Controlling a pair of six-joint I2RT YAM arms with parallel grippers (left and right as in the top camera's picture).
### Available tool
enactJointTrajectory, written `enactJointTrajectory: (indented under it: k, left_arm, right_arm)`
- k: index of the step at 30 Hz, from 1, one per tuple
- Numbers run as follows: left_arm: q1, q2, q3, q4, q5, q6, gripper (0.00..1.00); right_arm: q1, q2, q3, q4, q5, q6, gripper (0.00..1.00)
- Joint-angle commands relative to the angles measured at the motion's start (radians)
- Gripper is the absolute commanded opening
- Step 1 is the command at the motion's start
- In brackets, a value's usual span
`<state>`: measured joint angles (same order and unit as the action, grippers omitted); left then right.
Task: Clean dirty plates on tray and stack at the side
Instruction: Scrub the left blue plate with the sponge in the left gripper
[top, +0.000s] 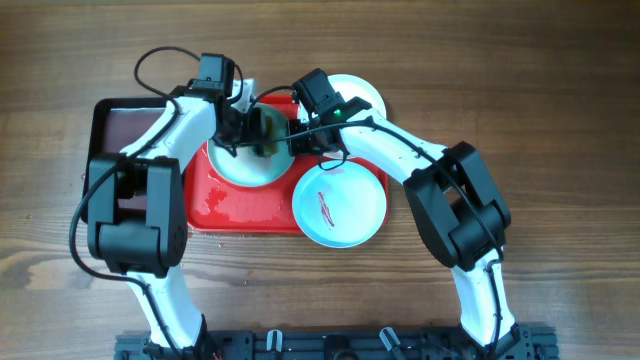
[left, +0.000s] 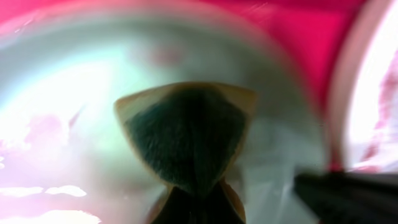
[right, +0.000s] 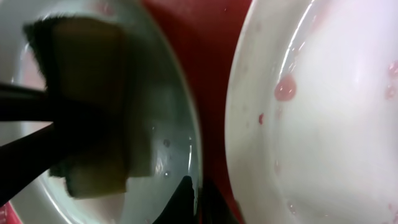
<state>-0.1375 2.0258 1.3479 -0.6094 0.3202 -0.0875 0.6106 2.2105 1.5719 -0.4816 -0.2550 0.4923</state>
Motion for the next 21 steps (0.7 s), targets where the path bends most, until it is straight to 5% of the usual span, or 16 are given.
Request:
enactJointTrajectory:
  k: [1,9,15,21]
  left_arm:
    - [-0.039,0.024,-0.007,0.035,0.129,0.011,0.04]
    - [-0.025,0.024,-0.007,0.016,0.040,-0.038,0.04]
    - [0.035,0.024,-0.007,-0.058,-0.321,-0.260,0.04]
    - [0.086,0.024,-0.007,-0.121,-0.312,-0.408,0.04]
  right_arm:
    - [0.014,0.018,0.011,-0.002,-0.043,-0.018,0.06]
    - [0.014,0.018,0.011,-0.002,-0.043,-0.019,0.06]
    - [0.014,0.018,0.011,-0.002,-0.043,-0.018,0.06]
    - [0.014,0.018,0.011,-0.002,-0.043,-0.018,0.06]
